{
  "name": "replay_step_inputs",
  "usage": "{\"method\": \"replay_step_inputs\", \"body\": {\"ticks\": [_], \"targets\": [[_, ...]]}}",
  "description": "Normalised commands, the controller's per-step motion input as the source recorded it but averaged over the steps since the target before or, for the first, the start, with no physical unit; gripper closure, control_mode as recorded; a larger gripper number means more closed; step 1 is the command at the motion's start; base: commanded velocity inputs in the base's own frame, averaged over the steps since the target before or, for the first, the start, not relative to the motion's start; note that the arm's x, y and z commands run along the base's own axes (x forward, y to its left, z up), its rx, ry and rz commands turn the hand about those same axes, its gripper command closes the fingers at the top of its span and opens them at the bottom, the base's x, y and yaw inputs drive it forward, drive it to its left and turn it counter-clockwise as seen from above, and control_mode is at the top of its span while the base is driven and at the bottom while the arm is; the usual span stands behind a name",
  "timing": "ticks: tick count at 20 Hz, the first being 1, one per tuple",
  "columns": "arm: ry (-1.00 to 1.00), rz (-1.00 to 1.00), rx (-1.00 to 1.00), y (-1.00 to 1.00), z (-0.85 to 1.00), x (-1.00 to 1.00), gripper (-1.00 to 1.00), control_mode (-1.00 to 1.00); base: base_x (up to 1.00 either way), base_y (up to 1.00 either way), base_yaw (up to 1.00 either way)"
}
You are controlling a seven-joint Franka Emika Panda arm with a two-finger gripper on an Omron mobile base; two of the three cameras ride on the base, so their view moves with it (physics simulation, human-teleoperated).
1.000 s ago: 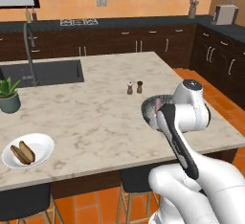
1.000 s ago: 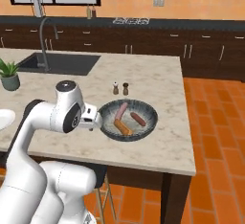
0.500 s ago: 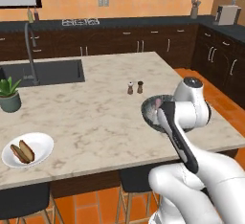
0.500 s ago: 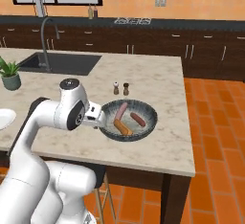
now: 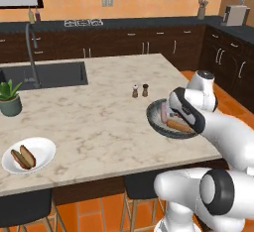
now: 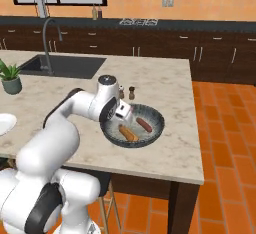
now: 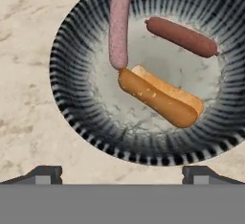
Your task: Place one bun and one sausage from the bowl on each plate.
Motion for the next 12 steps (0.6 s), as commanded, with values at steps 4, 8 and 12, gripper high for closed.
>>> {"method": "replay_step_inputs", "body": {"ticks": [4, 8, 12], "targets": [[0.14, 0.0, 0.0, -0.01, -0.27, 0.98, -1.0, -1.0, 0.0, 0.0, 0.0], [0.01, 0.0, 0.13, -0.42, -0.62, 0.86, -1.0, -1.0, 0.0, 0.0, 0.0], [0.0, 0.0, 0.1, -0.05, -0.6, 0.83, -1.0, -1.0, 0.0, 0.0, 0.0]]}}
